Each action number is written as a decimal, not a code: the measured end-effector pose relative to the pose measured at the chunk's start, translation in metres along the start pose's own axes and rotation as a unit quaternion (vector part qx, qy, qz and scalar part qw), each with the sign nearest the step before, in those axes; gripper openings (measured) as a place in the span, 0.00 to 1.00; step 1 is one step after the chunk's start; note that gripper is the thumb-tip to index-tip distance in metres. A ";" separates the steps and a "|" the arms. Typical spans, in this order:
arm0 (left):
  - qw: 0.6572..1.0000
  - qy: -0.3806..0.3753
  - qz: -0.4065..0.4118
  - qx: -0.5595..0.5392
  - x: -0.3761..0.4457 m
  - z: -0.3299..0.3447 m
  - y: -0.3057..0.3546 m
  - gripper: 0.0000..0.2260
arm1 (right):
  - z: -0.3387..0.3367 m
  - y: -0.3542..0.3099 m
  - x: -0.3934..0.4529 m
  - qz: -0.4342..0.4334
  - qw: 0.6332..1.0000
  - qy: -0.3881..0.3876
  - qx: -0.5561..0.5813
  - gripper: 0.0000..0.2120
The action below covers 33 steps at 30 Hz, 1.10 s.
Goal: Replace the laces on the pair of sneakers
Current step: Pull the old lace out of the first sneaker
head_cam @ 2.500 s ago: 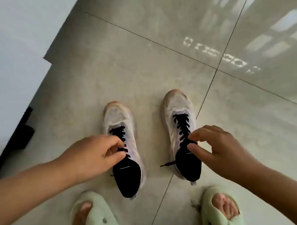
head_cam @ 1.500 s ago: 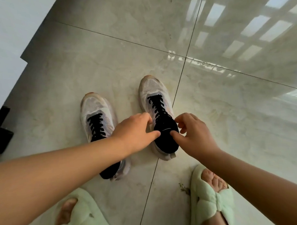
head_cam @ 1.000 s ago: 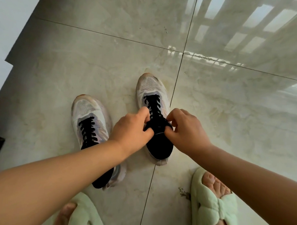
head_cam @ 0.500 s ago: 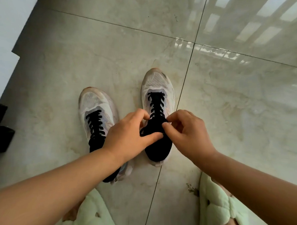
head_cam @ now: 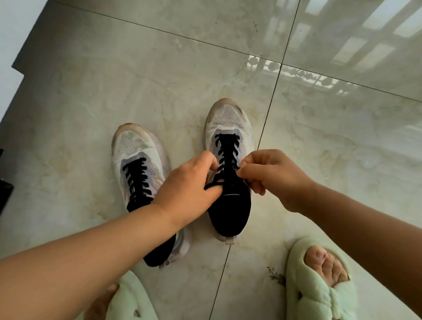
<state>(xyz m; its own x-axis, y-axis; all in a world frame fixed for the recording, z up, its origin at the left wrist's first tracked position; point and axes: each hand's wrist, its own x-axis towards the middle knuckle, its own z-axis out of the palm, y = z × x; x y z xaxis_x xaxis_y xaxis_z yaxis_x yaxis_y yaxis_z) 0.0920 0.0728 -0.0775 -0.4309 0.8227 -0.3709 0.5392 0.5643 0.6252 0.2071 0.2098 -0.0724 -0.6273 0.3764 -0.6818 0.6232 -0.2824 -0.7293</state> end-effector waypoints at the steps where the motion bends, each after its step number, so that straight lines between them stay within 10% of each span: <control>1: 1.000 0.002 0.000 0.007 0.000 0.000 0.000 0.11 | 0.000 0.003 -0.001 -0.050 0.997 0.026 -0.061 0.05; 7: 0.999 -0.004 0.003 0.032 -0.005 0.003 0.005 0.10 | -0.008 0.013 -0.001 -0.345 0.821 0.069 -0.449 0.03; 14: 1.000 0.020 -0.011 0.006 -0.010 0.004 0.003 0.09 | 0.015 0.020 -0.007 0.016 0.990 0.116 -0.081 0.12; 18: 1.000 0.026 -0.005 0.002 -0.012 0.005 0.001 0.08 | 0.014 0.023 -0.013 -0.066 0.981 0.127 -0.133 0.12; 23: 0.999 0.033 0.003 0.014 -0.014 0.007 0.000 0.08 | -0.013 0.030 -0.010 -0.190 0.855 0.163 -0.455 0.09; 28: 0.999 0.028 -0.024 -0.007 -0.014 0.007 -0.004 0.09 | 0.003 0.030 -0.015 -0.015 0.979 0.179 -0.096 0.15; 33: 1.000 0.021 -0.013 -0.012 -0.015 0.007 -0.003 0.09 | 0.015 0.036 -0.023 0.021 0.992 0.086 0.086 0.11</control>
<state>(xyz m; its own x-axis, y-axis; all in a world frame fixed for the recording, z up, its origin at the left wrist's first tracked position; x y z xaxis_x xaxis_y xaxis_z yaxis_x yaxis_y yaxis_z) 0.1015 0.0591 -0.0789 -0.4748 0.8034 -0.3592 0.5100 0.5838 0.6317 0.2369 0.1776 -0.0833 -0.5041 0.5013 -0.7033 0.5487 -0.4430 -0.7090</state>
